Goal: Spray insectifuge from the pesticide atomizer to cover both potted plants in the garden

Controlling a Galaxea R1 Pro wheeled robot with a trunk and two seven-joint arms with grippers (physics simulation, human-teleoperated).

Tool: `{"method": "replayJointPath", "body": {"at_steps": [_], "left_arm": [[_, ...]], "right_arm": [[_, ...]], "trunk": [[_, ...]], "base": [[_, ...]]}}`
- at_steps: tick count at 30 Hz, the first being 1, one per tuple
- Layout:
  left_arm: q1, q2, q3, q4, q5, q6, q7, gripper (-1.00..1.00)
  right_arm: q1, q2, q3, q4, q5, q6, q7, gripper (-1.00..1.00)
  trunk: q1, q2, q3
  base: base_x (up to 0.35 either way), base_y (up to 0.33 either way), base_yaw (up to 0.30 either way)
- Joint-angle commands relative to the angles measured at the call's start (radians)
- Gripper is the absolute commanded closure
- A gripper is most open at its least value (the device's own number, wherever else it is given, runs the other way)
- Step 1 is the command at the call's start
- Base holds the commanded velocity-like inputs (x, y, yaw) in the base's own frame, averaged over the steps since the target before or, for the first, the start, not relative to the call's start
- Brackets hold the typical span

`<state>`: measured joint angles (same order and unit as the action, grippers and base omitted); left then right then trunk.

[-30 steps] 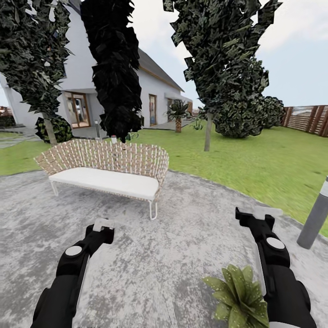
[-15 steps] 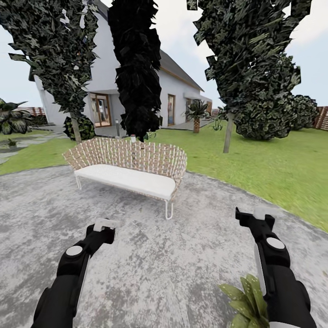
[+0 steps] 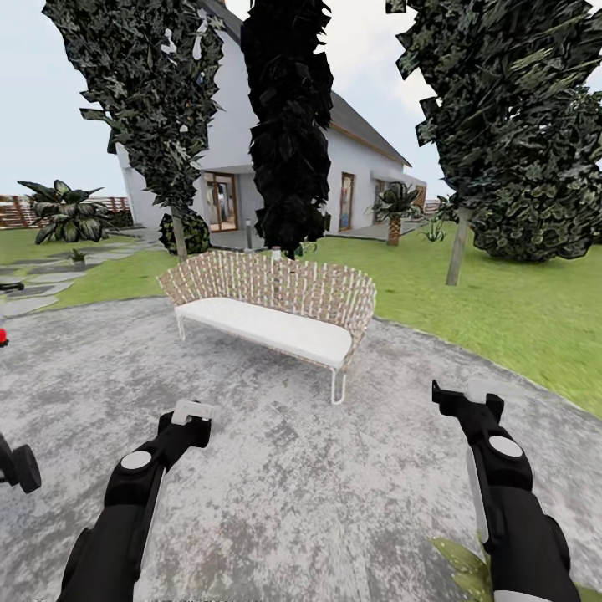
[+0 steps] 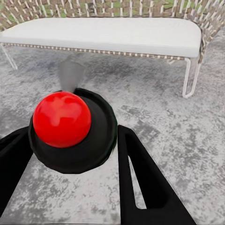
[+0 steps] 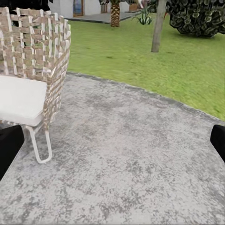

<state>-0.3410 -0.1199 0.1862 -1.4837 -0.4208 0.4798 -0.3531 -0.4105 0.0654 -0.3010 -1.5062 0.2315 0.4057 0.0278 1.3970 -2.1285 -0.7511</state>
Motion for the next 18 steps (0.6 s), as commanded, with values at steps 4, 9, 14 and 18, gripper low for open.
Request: {"method": "replayJointPath", "body": {"at_steps": [4,9,14,18], "left_arm": [[-0.001,-0.001,0.005,-0.001,-0.010,0.002,-0.010,1.00],[-0.001,-0.001,0.008,-0.001,-0.010,0.002,-0.010,1.00],[-0.001,-0.001,0.008,-0.001,-0.010,0.002,-0.010,1.00],[-0.001,-0.001,0.004,-0.001,-0.011,0.002,-0.010,1.00]], "right_arm": [[-0.001,0.001,-0.001,-0.002,0.008,0.005,0.003,-1.00],[-0.001,0.001,-0.001,-0.002,0.008,0.005,0.003,-1.00],[-0.001,0.001,-0.001,-0.002,0.008,0.005,0.003,-1.00],[-0.001,0.001,-0.001,-0.002,0.008,0.005,0.003,-1.00]], "trunk": [[0.000,-0.001,-0.001],[0.000,-0.001,-0.001],[0.000,-0.001,-0.001],[0.000,-0.001,-0.001]], "base": [[0.027,0.000,0.248],[0.171,0.101,0.244],[0.250,0.193,0.235],[0.252,0.177,0.224]]}}
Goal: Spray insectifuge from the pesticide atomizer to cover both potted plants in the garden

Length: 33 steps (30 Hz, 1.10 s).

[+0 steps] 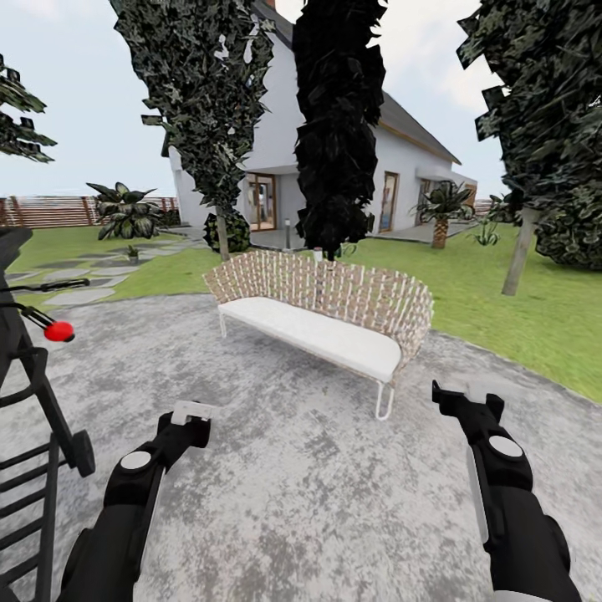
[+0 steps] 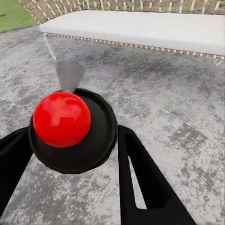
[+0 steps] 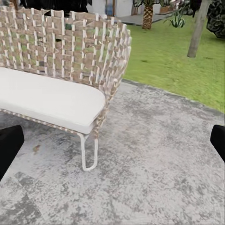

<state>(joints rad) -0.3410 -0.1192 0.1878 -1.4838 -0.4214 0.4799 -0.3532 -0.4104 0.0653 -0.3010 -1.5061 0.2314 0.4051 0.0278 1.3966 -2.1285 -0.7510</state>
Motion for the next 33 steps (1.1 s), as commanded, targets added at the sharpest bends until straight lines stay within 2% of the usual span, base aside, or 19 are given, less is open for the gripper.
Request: {"method": "replayJointPath", "body": {"at_steps": [1,9,18,25,33], "left_arm": [[-0.001,-0.001,0.002,-0.001,-0.010,0.002,-0.010,1.00],[-0.001,-0.002,-0.001,-0.001,-0.010,0.002,-0.010,1.00],[-0.001,-0.002,-0.001,-0.001,-0.011,0.002,-0.011,1.00],[-0.001,-0.002,-0.001,-0.001,-0.010,0.002,-0.010,1.00],[-0.001,-0.002,-0.001,-0.001,-0.010,0.002,-0.010,1.00]], "right_arm": [[-0.001,0.001,-0.001,-0.002,0.008,0.006,0.003,-1.00],[-0.001,0.001,-0.001,-0.002,0.008,0.006,0.003,-1.00],[-0.001,0.001,-0.001,-0.002,0.008,0.006,0.003,-1.00],[-0.001,0.001,-0.001,-0.002,0.008,0.006,0.003,-1.00],[-0.001,0.001,-0.001,-0.002,0.008,0.006,0.004,-1.00]], "trunk": [[0.000,0.000,-0.001],[0.000,0.000,-0.001],[0.000,0.000,-0.001],[0.000,0.000,-0.001],[0.000,0.000,-0.001]], "base": [[0.192,0.073,0.213],[0.063,0.013,0.062],[0.297,0.000,0.001],[0.097,0.000,0.000],[0.320,-0.004,0.000]]}}
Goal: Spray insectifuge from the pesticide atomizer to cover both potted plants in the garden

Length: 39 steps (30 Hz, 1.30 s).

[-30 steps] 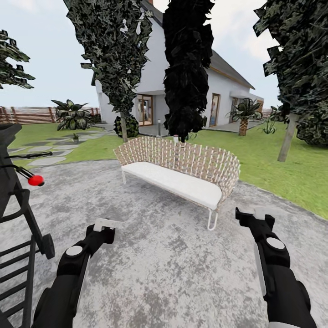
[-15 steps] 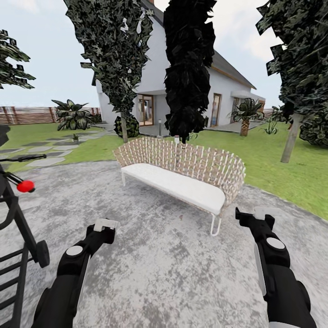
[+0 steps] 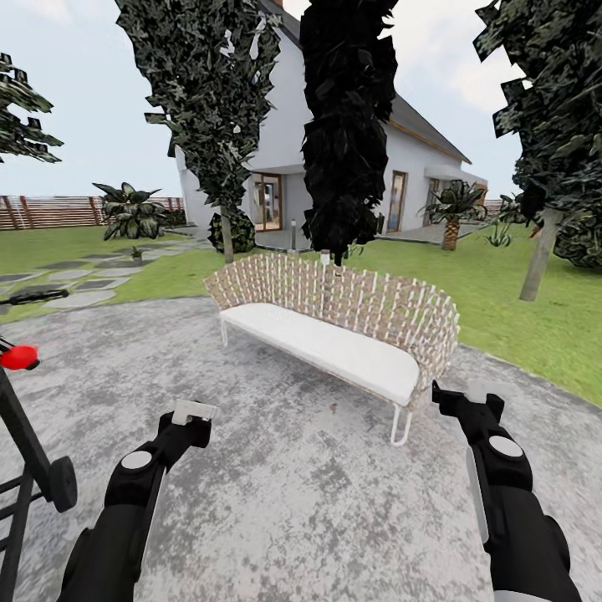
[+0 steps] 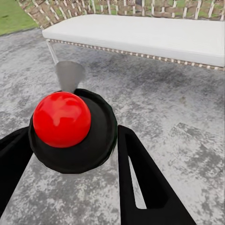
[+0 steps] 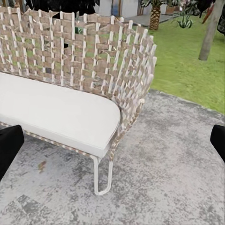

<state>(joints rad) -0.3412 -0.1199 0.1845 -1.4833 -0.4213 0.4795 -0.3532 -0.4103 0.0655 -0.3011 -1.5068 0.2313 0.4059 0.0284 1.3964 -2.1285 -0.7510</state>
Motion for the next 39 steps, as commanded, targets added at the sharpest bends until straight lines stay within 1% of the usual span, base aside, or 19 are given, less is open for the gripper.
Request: {"method": "replayJointPath", "body": {"at_steps": [1,15,20,22,23,25,26,27,29,30,33,36,39], "left_arm": [[-0.001,-0.001,0.003,-0.002,-0.010,0.002,-0.010,1.00],[-0.001,-0.001,0.002,-0.002,-0.011,0.002,-0.010,1.00],[-0.001,-0.001,0.001,-0.002,-0.011,0.002,-0.010,1.00],[-0.001,-0.001,0.001,-0.002,-0.011,0.002,-0.010,1.00],[-0.001,-0.001,0.001,-0.002,-0.011,0.002,-0.010,1.00],[-0.001,-0.001,0.001,-0.002,-0.011,0.002,-0.010,1.00],[-0.001,-0.001,0.001,-0.002,-0.011,0.002,-0.010,1.00],[-0.001,-0.001,0.001,-0.002,-0.011,0.002,-0.010,1.00],[-0.001,-0.001,0.001,-0.002,-0.011,0.002,-0.010,1.00],[-0.001,-0.001,0.001,-0.002,-0.011,0.002,-0.010,1.00],[-0.001,-0.001,0.002,-0.001,-0.012,0.002,-0.011,1.00],[-0.001,-0.001,0.002,0.000,-0.012,0.002,-0.010,1.00],[-0.001,-0.002,0.001,0.000,-0.014,0.002,-0.010,1.00]], "right_arm": [[-0.001,0.001,-0.001,-0.001,0.008,0.005,0.003,-1.00],[-0.001,0.000,-0.001,-0.001,0.008,0.005,0.003,-1.00],[-0.001,0.001,0.000,-0.001,0.008,0.005,0.009,-1.00],[-0.001,0.001,0.007,0.000,0.008,0.005,0.010,-1.00],[-0.001,0.001,0.014,0.000,0.008,0.005,0.011,-1.00],[-0.001,0.002,0.049,0.001,0.008,0.005,0.011,-1.00],[-0.001,0.002,0.075,0.002,0.007,0.005,0.011,-1.00],[-0.001,0.002,0.114,0.002,0.007,0.005,0.011,-1.00],[-0.001,0.001,0.157,0.002,0.007,0.005,0.011,-1.00],[-0.001,0.001,0.170,0.002,0.006,0.005,0.011,-1.00],[-0.001,0.001,0.191,0.002,0.006,0.005,0.011,-1.00],[-0.001,0.001,0.195,0.004,0.005,0.005,0.011,-1.00],[-0.001,0.001,0.195,0.036,0.005,0.005,0.012,-1.00]], "trunk": [[0.000,-0.001,-0.001],[0.000,-0.001,-0.001],[0.000,-0.001,-0.005],[0.000,-0.001,-0.006],[0.000,-0.001,-0.007],[0.000,-0.001,-0.007],[0.000,-0.001,-0.007],[0.000,-0.001,-0.007],[0.000,-0.001,-0.007],[0.000,-0.001,-0.007],[0.000,-0.001,-0.007],[0.000,-0.001,-0.007],[0.000,-0.001,-0.007]], "base": [[0.344,-0.062,0.000],[0.311,-0.150,0.003],[0.071,-0.047,0.159],[0.010,-0.006,0.172],[0.004,-0.003,0.086],[0.002,-0.001,0.036],[0.001,-0.001,0.018],[0.000,0.000,0.009],[0.000,0.000,0.005],[0.000,0.000,0.002],[0.000,0.000,0.001],[0.000,0.000,0.000],[0.000,0.000,0.000]]}}
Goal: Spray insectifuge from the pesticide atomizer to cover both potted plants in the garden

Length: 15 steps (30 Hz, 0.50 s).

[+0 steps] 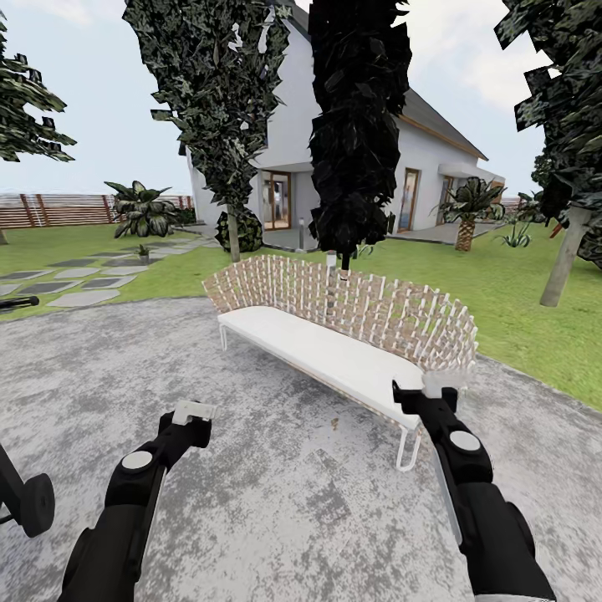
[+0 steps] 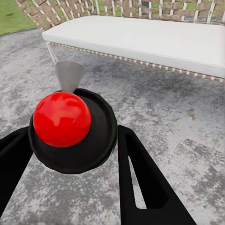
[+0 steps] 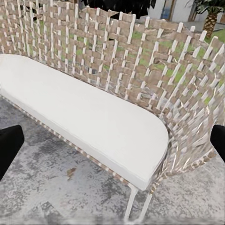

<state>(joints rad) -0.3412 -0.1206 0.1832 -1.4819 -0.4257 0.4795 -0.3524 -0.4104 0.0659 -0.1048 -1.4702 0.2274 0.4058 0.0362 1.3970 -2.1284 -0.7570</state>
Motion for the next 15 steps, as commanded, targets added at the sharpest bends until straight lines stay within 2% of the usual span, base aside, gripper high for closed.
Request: {"method": "replayJointPath", "body": {"at_steps": [1,4,11,15], "left_arm": [[-0.001,-0.002,0.003,-0.002,-0.011,0.002,-0.010,1.00],[-0.001,-0.002,0.003,-0.003,-0.011,0.002,-0.010,1.00],[-0.001,-0.003,0.003,-0.003,-0.011,0.002,-0.010,1.00],[-0.001,-0.004,0.002,-0.003,-0.011,0.002,-0.011,1.00]], "right_arm": [[-0.001,0.001,0.000,0.027,0.009,0.005,0.004,-1.00],[-0.001,0.001,0.000,0.061,0.009,0.005,0.004,-1.00],[-0.001,0.001,0.014,0.074,0.009,0.005,0.004,-1.00],[-0.001,0.002,0.047,0.074,0.009,0.005,0.003,-1.00]], "trunk": [[0.000,-0.001,-0.001],[0.000,-0.001,-0.001],[0.000,-0.001,-0.001],[0.000,-0.001,-0.001]], "base": [[0.000,0.000,0.000],[0.000,0.000,0.000],[0.000,0.000,0.006],[0.000,0.000,0.175]]}}
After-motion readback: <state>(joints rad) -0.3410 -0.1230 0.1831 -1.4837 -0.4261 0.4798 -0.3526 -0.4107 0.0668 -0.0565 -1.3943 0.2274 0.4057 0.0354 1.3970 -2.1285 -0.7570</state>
